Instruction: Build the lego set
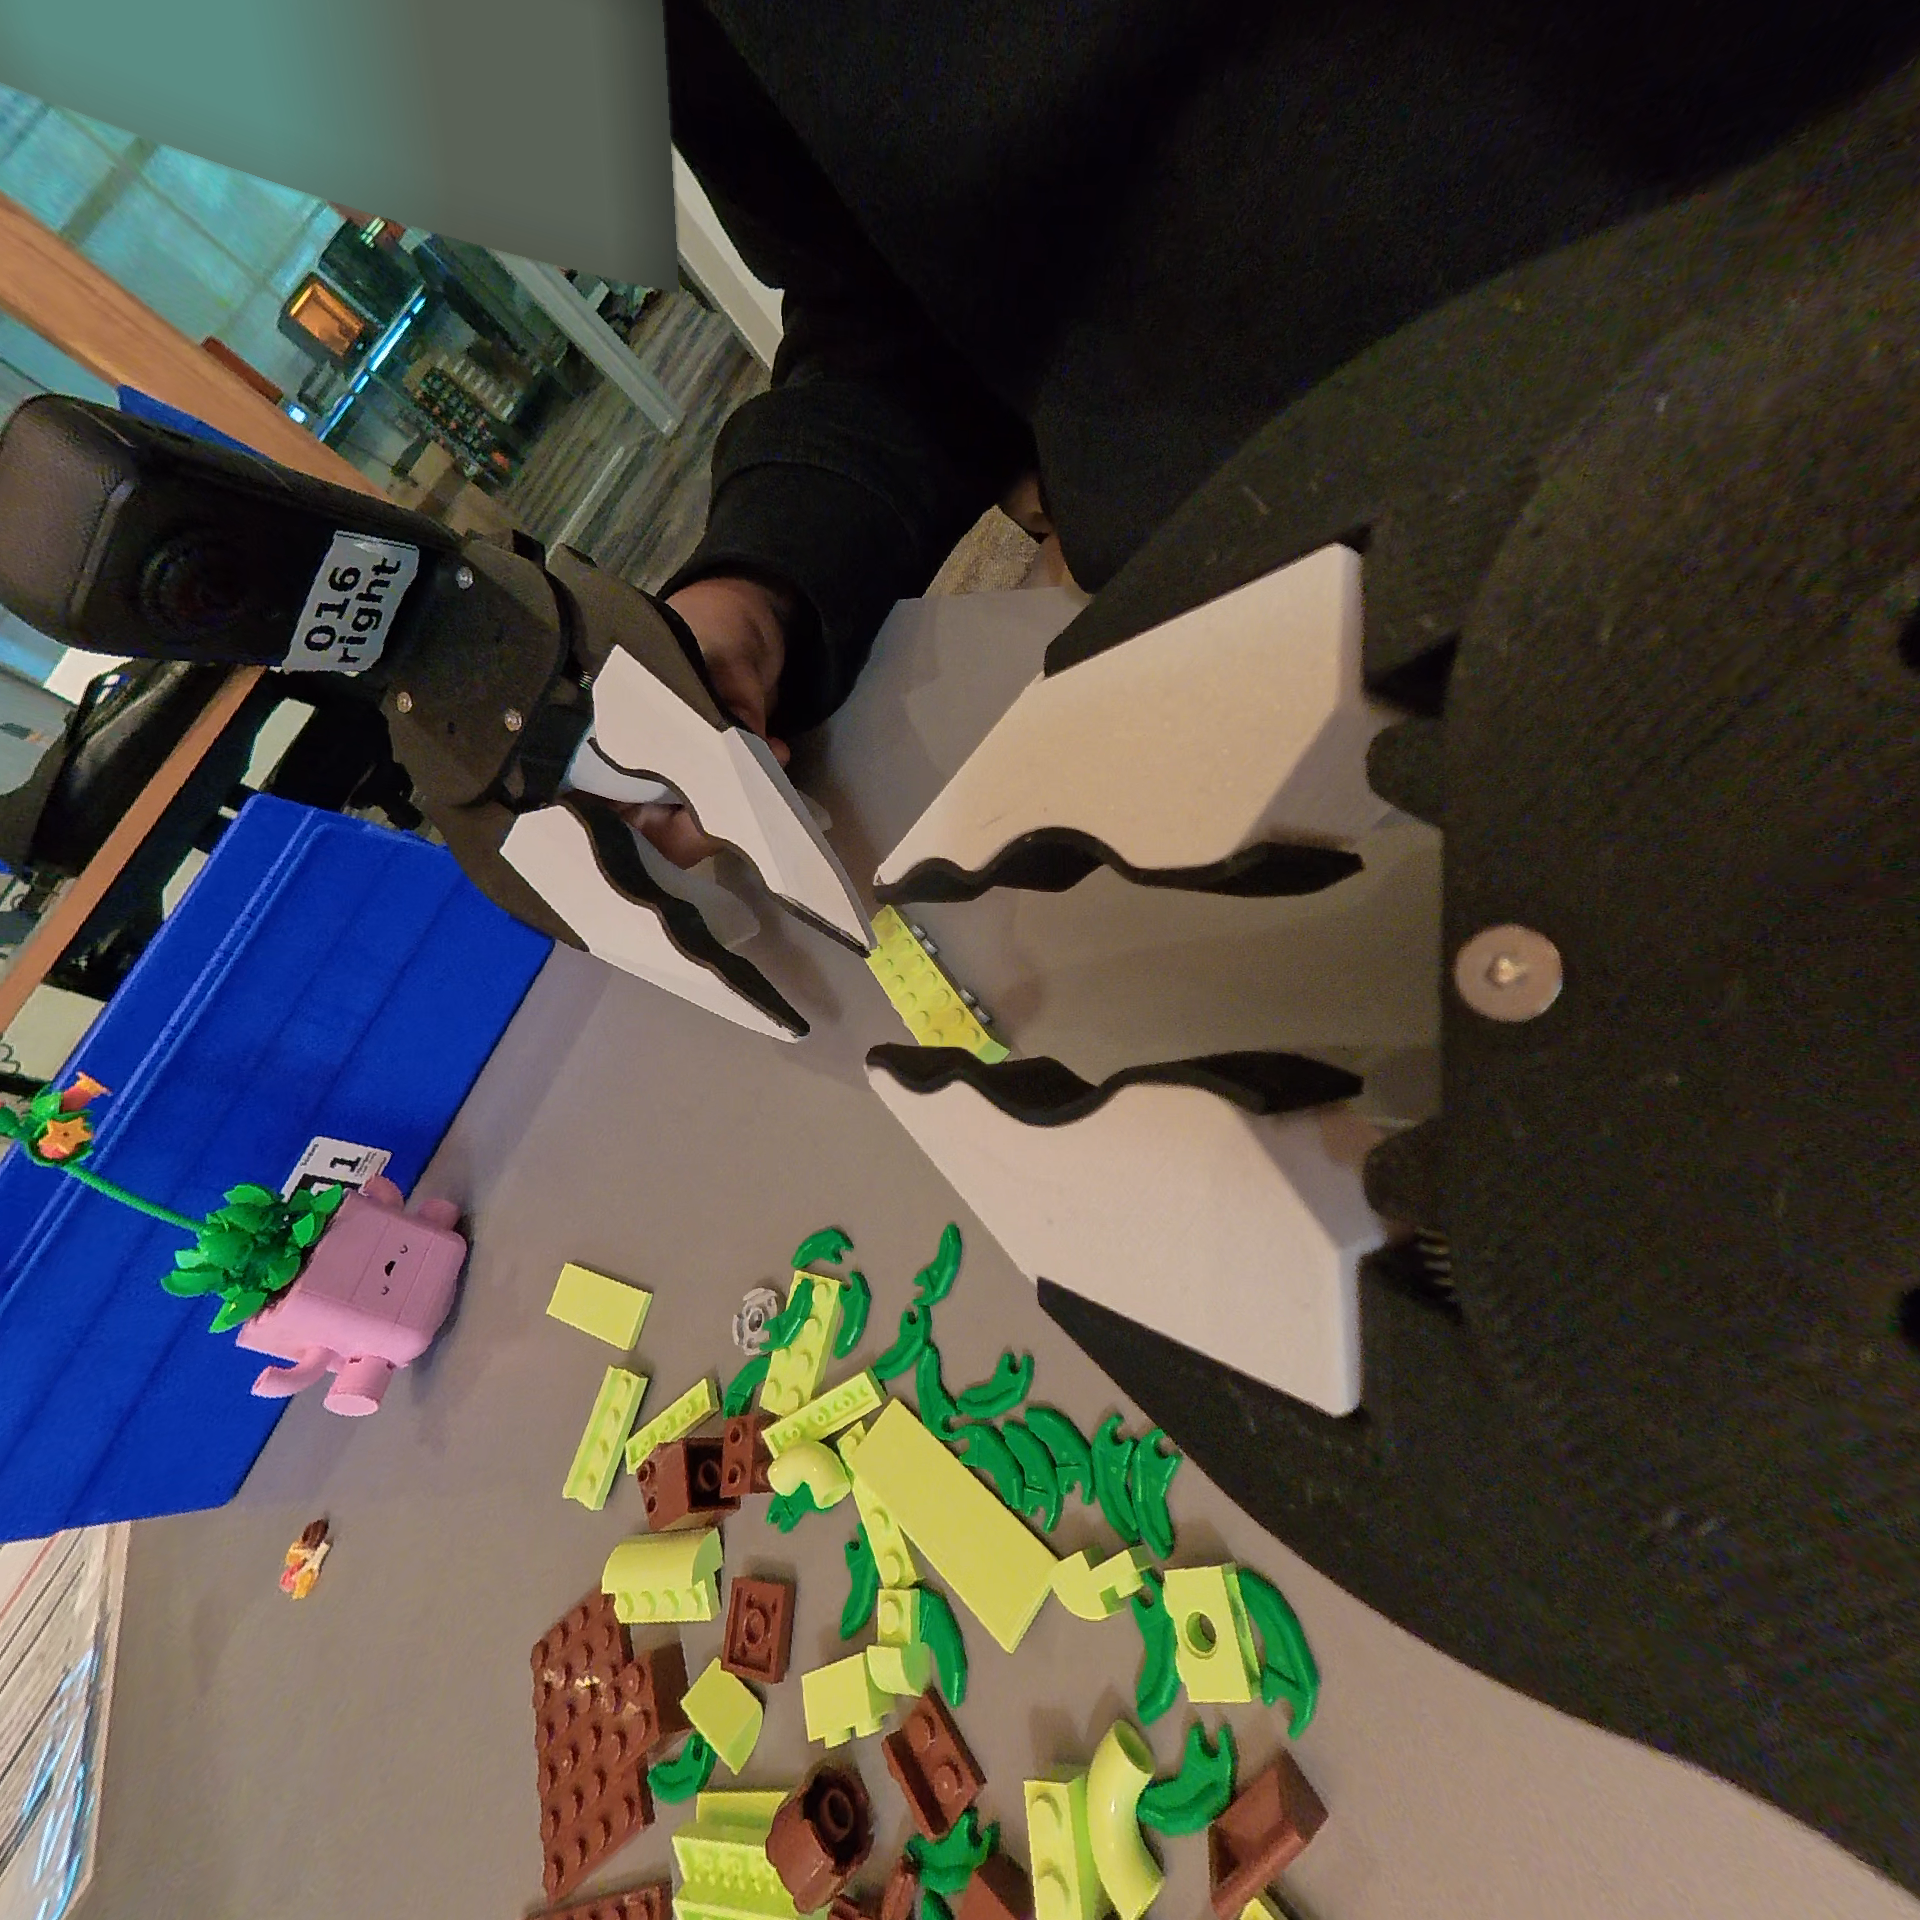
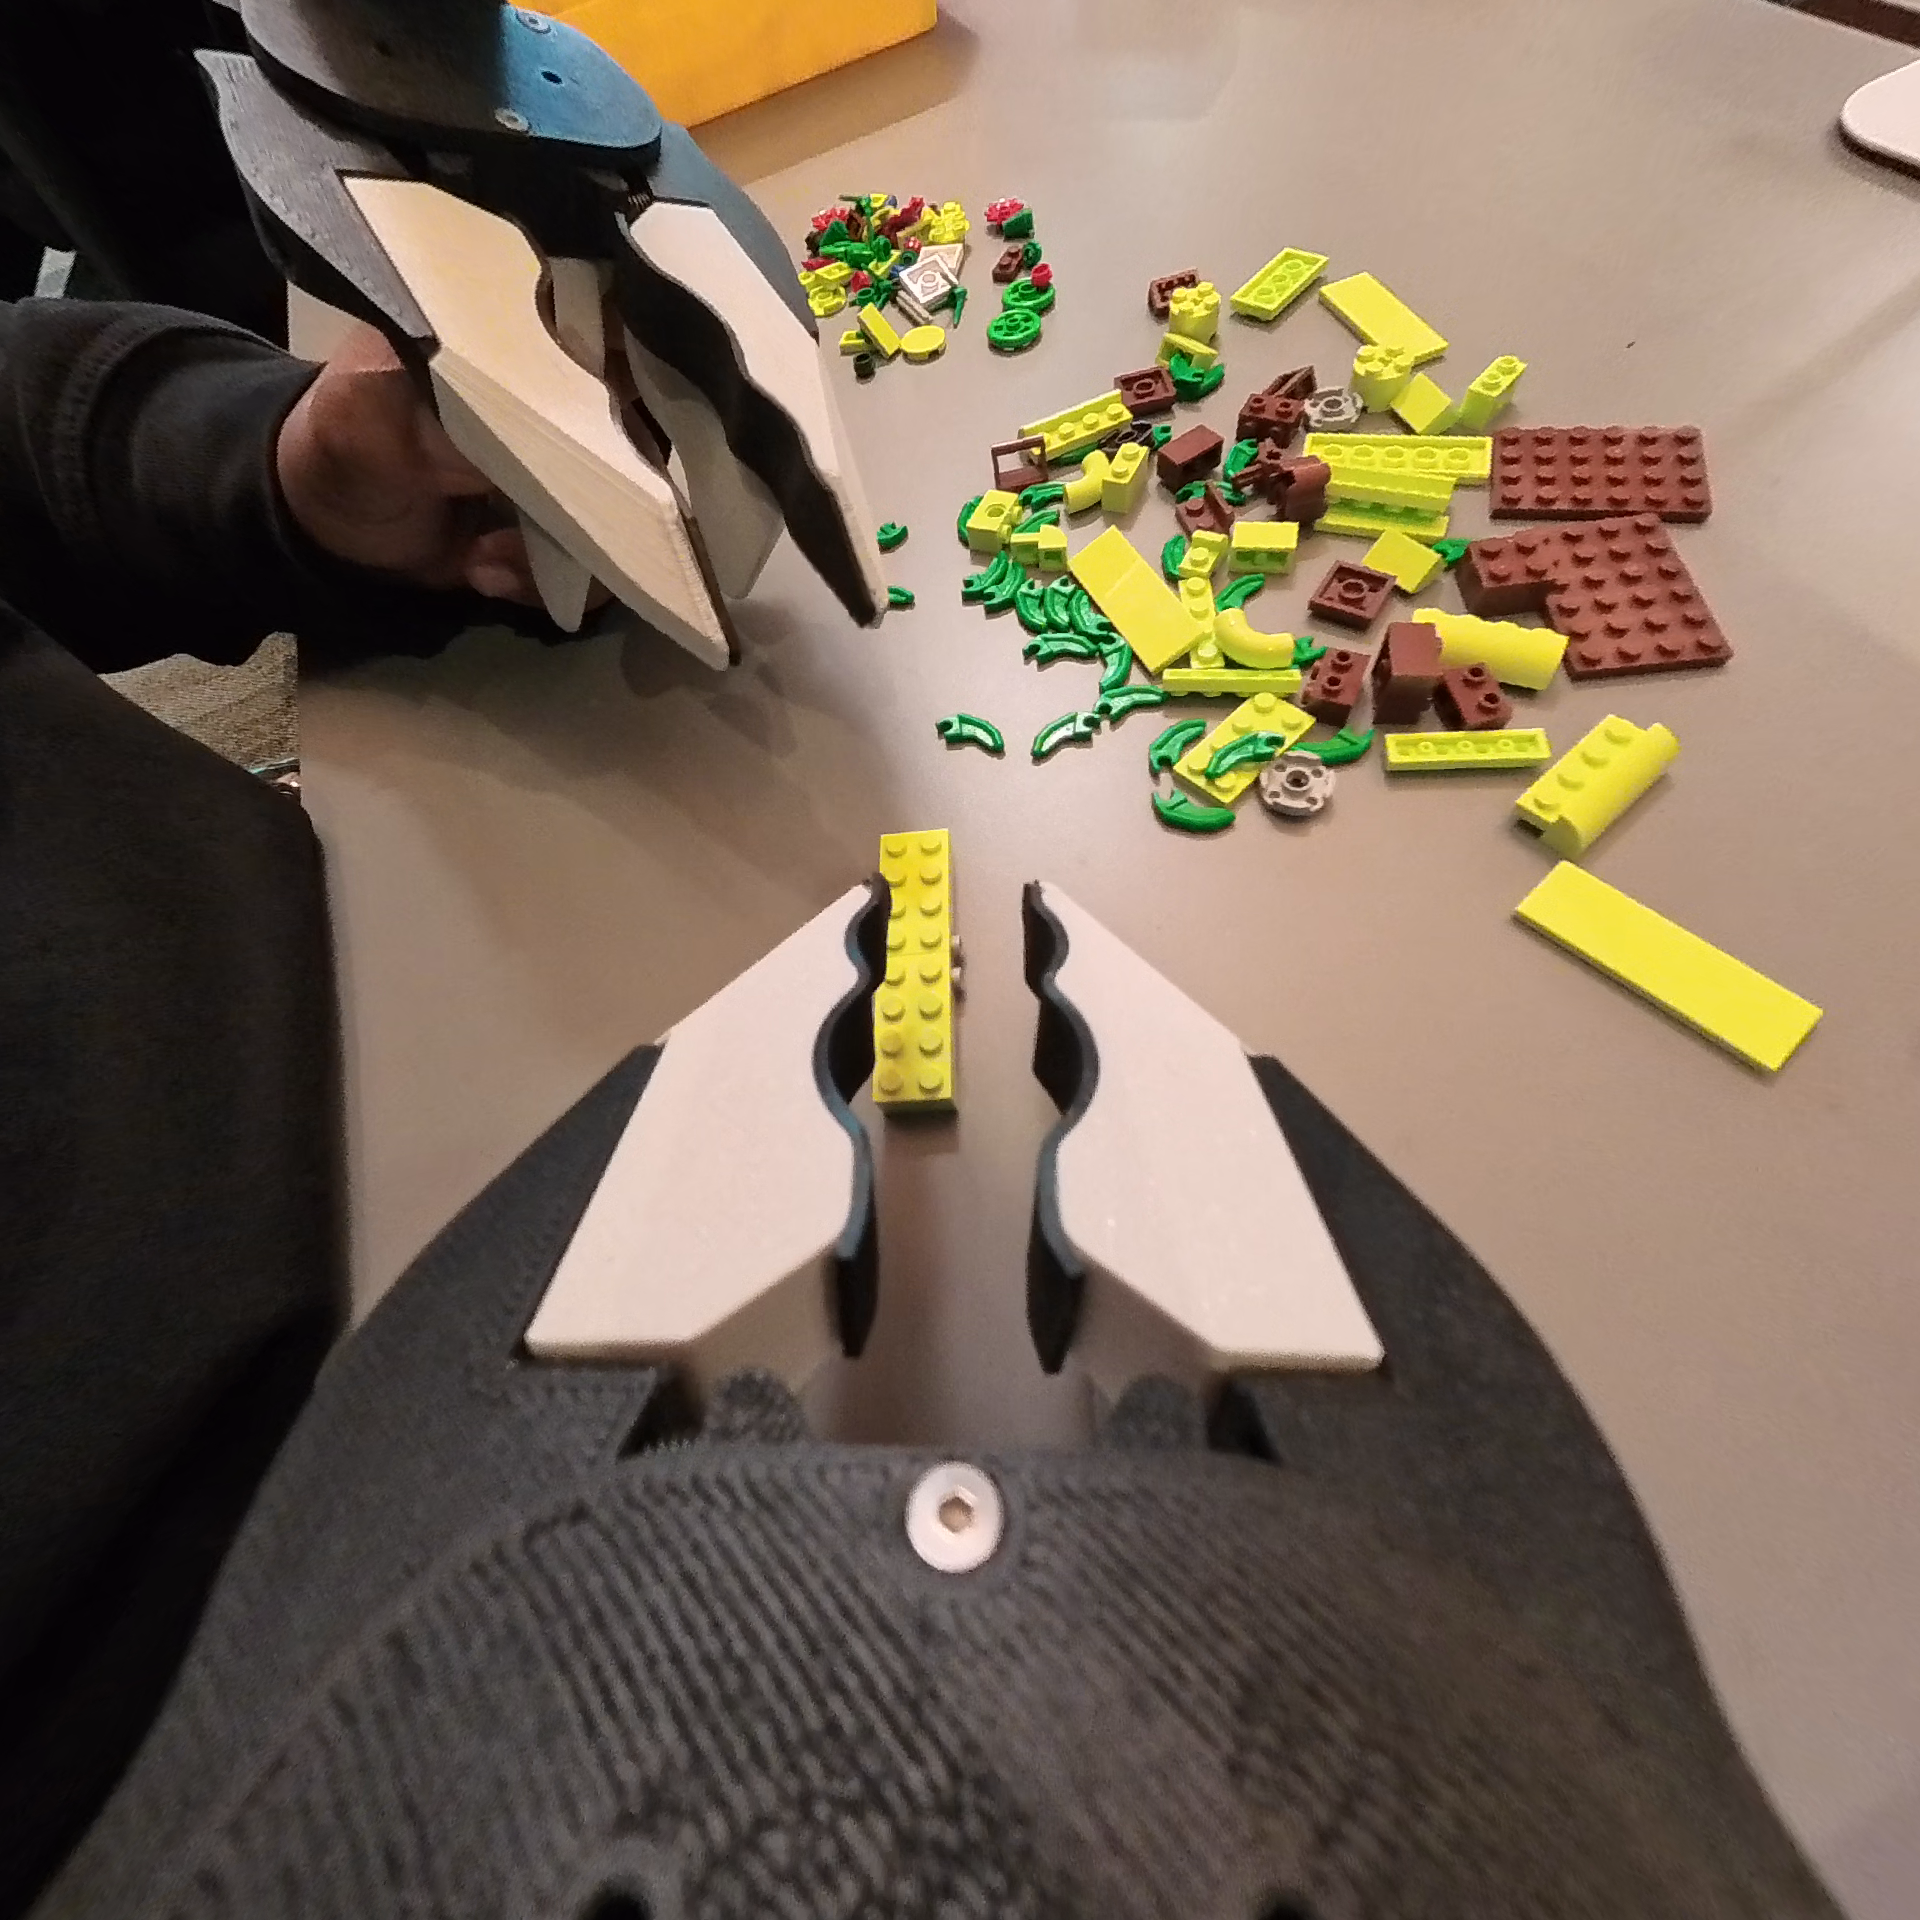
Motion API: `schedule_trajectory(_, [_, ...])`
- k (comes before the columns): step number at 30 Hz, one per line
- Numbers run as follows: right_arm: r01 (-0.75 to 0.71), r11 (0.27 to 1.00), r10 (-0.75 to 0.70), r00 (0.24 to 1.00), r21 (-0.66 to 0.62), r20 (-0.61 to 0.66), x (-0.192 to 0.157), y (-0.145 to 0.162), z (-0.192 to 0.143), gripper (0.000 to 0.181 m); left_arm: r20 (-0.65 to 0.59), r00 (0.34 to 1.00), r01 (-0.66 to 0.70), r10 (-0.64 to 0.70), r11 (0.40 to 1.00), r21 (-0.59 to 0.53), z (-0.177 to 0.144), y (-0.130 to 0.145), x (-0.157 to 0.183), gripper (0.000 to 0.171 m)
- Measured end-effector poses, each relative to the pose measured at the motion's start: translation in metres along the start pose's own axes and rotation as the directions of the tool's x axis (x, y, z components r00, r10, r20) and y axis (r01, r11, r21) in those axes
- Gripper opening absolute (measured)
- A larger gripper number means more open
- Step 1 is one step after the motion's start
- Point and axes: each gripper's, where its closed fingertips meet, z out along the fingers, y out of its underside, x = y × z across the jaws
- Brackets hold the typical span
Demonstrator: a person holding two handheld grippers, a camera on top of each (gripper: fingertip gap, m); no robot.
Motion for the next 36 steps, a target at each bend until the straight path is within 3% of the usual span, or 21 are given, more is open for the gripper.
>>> schedule_trajectory(16, [0.005, 1.000, -0.005, 1.000, -0.019, -0.010, 0.001, 0.002, 0.002, 0.024, 0.026, 0.999, -0.030, 0.030, 1.000, -0.004, -0.001, 0.000, -0.002, 0.024])
schedule_trajectory(19, [-0.015, 1.000, 0.015, 1.000, -0.021, -0.011, 0.003, 0.002, 0.002, 0.025, 0.360, 0.917, -0.165, 0.172, 0.985, -0.052, -0.032, -0.021, -0.062, 0.013])
schedule_trajectory(21, [-0.018, 1.000, 0.018, 1.000, -0.020, -0.012, 0.003, 0.002, 0.002, 0.025, 0.462, 0.866, -0.160, 0.192, 0.981, -0.109, -0.056, -0.045, -0.096, 0.016])
schedule_trajectory(24, [-0.012, 0.999, 0.012, 1.000, -0.032, -0.007, 0.002, 0.004, 0.003, 0.025, 0.475, 0.868, -0.015, 0.147, 0.962, -0.272, -0.064, -0.048, -0.147, 0.013])
schedule_trajectory(28, [0.015, 0.999, -0.015, 1.000, -0.035, -0.009, 0.000, 0.004, 0.004, 0.022, 0.388, 0.908, 0.030, 0.158, 0.898, -0.438, -0.052, -0.028, -0.193, 0.022])
schedule_trajectory(36, [0.054, 0.998, -0.054, 0.998, -0.020, -0.029, -0.002, 0.002, 0.002, 0.018, 0.335, 0.920, 0.003, 0.202, 0.852, -0.524, -0.042, -0.011, -0.193, 0.028])
